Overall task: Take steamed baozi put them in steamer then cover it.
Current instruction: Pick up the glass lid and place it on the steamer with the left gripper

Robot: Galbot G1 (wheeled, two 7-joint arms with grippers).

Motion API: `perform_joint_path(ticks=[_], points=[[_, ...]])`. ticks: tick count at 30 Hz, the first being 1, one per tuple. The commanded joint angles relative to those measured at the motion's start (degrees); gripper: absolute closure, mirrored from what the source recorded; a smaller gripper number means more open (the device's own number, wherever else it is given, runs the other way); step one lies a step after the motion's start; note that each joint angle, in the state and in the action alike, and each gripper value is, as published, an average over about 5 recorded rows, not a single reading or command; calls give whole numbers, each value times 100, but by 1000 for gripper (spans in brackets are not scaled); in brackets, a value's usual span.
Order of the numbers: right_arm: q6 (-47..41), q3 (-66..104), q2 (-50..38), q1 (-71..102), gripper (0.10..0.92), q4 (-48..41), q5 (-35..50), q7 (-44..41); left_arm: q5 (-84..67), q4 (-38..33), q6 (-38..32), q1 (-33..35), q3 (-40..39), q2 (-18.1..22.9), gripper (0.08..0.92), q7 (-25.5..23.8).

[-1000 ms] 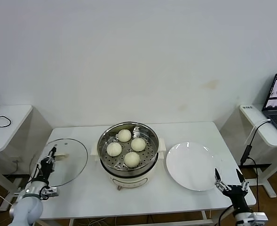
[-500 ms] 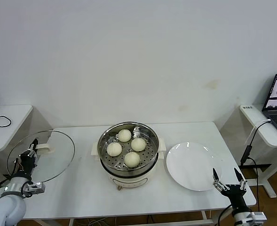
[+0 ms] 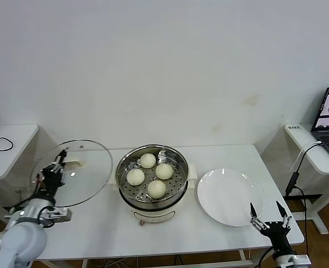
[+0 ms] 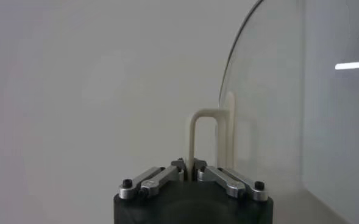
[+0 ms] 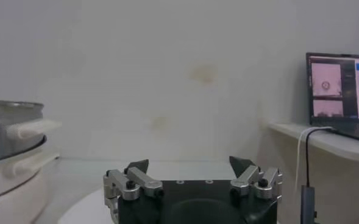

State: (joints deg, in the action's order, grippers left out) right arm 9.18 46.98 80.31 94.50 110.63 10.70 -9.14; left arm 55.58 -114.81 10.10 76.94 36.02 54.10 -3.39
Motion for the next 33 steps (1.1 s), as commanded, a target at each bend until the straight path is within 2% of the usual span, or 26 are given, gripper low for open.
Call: perform_joint_path(ticks=[1,7,12,21,33], points=[[34,-141,198,-42,203,9,-880,60,288,-445,726,-819,-1836,35,850,-487],[61,-376,387,-104,202,-104,-1239,82,774,-271,961,-1332,-2412,423,850,-828],[77,-396,432,-114,203,-180,-1375,98,1176,68,1142,-1708,-2587,819,850,-1089],[94,-507,549,-95,203,-195,-1616,138,1776,265,1466,-1983,-2792,1952,850,-1336],[116,-550,588,-93,202,-285,-1730,142,2059,500,1586,-2104,-3075,2366,850,-1423]])
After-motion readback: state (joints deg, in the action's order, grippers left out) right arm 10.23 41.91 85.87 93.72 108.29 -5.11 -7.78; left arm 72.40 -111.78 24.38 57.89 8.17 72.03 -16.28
